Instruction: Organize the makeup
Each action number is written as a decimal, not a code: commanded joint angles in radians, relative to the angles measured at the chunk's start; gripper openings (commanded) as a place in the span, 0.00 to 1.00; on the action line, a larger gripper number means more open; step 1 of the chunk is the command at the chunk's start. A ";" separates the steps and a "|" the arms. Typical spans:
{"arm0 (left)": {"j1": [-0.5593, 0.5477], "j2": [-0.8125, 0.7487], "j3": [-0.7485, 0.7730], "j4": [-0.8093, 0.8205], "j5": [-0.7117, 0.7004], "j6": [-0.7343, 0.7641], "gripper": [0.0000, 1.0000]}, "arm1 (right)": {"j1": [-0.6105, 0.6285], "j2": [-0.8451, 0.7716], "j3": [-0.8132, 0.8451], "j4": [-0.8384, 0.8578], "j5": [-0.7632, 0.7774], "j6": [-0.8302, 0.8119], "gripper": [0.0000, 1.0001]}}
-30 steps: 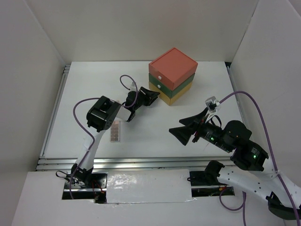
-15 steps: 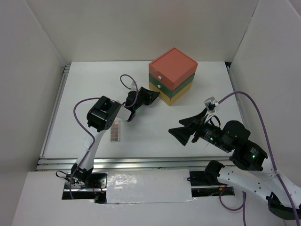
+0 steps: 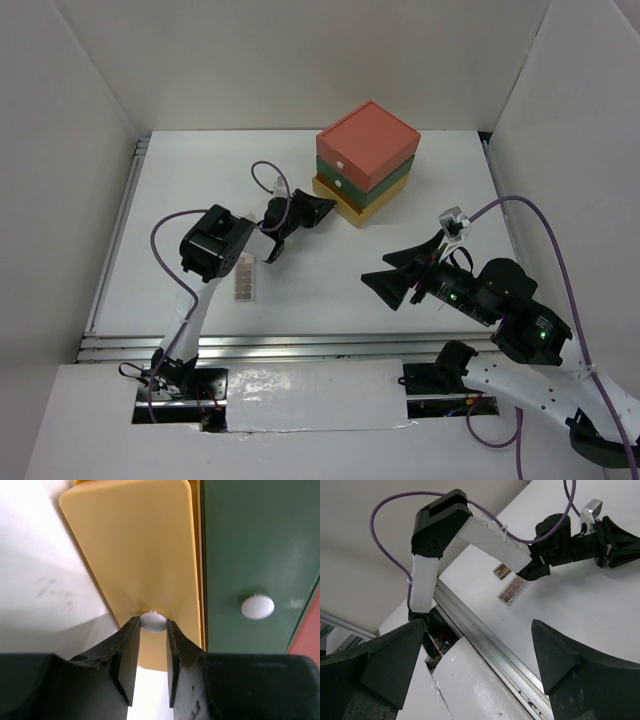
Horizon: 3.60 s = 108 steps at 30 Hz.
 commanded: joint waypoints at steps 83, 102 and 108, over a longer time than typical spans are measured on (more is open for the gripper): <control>0.004 -0.819 -0.455 -1.489 -0.442 0.642 0.51 | 0.011 0.083 -0.063 0.129 -0.116 0.004 1.00; -0.244 -0.952 -0.073 -1.304 -0.463 0.510 0.19 | 0.011 0.034 0.017 0.019 0.003 -0.019 1.00; -0.241 -0.811 -0.034 -0.953 -0.509 0.316 0.24 | 0.011 0.015 0.028 -0.003 0.040 0.001 1.00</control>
